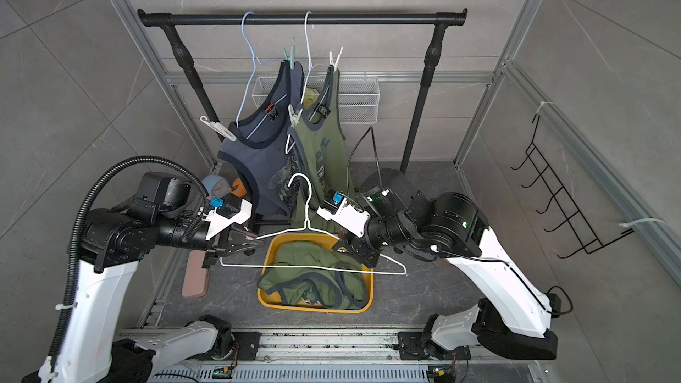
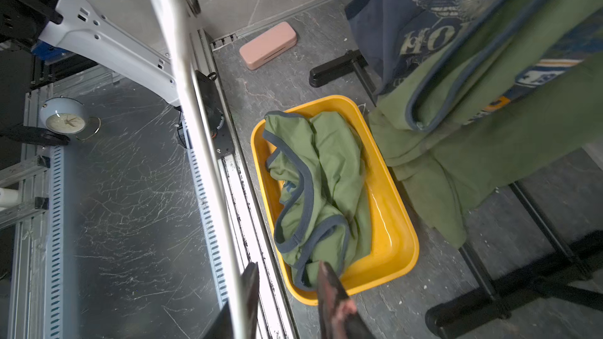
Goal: Remove the clothespins securing tank tops to the hanger
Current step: Place the hanger on the clothesline.
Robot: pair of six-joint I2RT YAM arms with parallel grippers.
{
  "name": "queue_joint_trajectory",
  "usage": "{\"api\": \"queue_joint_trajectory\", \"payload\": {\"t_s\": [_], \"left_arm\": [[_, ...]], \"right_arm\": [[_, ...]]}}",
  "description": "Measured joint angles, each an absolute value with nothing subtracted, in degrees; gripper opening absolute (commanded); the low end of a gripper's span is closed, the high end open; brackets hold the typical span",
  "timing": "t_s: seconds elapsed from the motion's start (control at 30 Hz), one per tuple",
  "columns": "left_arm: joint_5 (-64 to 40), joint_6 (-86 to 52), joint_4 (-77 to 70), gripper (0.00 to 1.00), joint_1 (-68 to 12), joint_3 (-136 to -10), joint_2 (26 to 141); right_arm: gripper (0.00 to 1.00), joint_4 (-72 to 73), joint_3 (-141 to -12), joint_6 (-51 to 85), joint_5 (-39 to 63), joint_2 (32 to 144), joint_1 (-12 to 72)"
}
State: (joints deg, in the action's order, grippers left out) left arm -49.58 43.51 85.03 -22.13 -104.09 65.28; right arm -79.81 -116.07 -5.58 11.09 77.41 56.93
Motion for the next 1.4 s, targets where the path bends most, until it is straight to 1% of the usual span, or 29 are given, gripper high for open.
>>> {"api": "queue_joint_trajectory", "payload": {"t_s": [0.03,0.1,0.17,0.23,0.27,0.33,0.4,0.43,0.47,0.5,0.53,0.63,0.67,0.73,0.87,0.97,1.1,1.2,1.33,1.4], "left_arm": [[-49.3,43.7,85.3,0.0,-22.1,-104.1,65.2],[-48.8,44.2,85.6,0.0,-22.1,-104.1,65.2],[-48.4,44.4,85.8,0.0,-22.1,-104.1,65.1],[-48.1,44.5,85.8,0.0,-22.1,-104.1,65.2],[-47.9,44.5,85.8,0.0,-22.1,-104.1,65.2],[-46.9,44.5,85.8,0.0,-22.1,-104.1,65.2],[-46.6,44.5,85.8,0.0,-22.1,-104.1,65.3],[-46.6,44.4,85.8,0.11,-22.1,-104.1,65.2],[-46.6,44.4,85.8,0.29,-22.1,-104.1,65.2],[-46.8,44.3,85.5,0.51,-22.1,-104.1,65.2],[-47.0,44.3,85.1,0.68,-22.1,-104.1,65.2],[-46.9,44.0,84.3,0.94,-22.1,-104.1,64.9],[-46.7,43.8,83.9,0.97,-22.1,-104.1,64.8],[-44.8,42.4,82.4,1.0,-22.1,-104.1,64.3],[-39.2,40.3,78.9,1.0,-22.1,-104.6,63.5],[-34.7,38.5,76.1,1.0,-22.0,-105.3,63.2],[-30.2,35.6,72.7,1.0,-21.5,-105.3,63.4],[-29.8,33.6,71.4,1.0,-21.2,-105.3,63.8],[-30.4,32.0,70.3,1.0,-20.9,-104.2,64.0],[-30.7,31.5,70.2,1.0,-20.9,-103.1,64.0]], "right_arm": [[0.3,-80.1,-115.3,-5.4,10.9,76.4,56.9],[0.22,-80.4,-114.1,-5.0,10.6,74.8,56.9],[0.13,-80.8,-113.1,-4.4,10.4,73.7,56.9],[0.08,-81.0,-112.1,-4.3,10.7,73.4,56.9],[0.03,-81.0,-111.5,-4.3,11.0,73.4,57.1],[0.0,-80.9,-110.5,-4.4,11.7,73.4,57.4],[0.0,-80.8,-110.1,-4.5,12.0,73.4,57.4],[0.0,-80.8,-110.1,-4.5,12.0,73.4,57.4],[0.0,-80.8,-110.1,-4.5,12.0,73.3,57.4],[0.0,-80.8,-110.1,-4.4,11.9,73.1,57.4],[0.0,-81.0,-110.1,-4.2,11.7,72.9,57.4],[0.0,-81.6,-110.1,-3.5,10.5,72.3,57.3],[0.0,-81.9,-110.1,-3.4,10.1,72.0,57.3],[0.0,-82.5,-110.1,-2.9,9.0,71.0,57.3],[0.0,-83.0,-109.7,-2.0,6.9,67.6,57.3],[0.0,-84.6,-109.1,-0.6,3.2,63.9,57.3],[0.0,-89.1,-109.3,3.1,-5.5,60.3,57.3],[0.0,-91.9,-109.6,6.5,-12.2,59.3,57.3],[0.0,-92.7,-111.2,11.4,-21.8,60.8,57.2],[0.0,-92.7,-114.2,13.5,-25.5,62.8,57.1]]}}
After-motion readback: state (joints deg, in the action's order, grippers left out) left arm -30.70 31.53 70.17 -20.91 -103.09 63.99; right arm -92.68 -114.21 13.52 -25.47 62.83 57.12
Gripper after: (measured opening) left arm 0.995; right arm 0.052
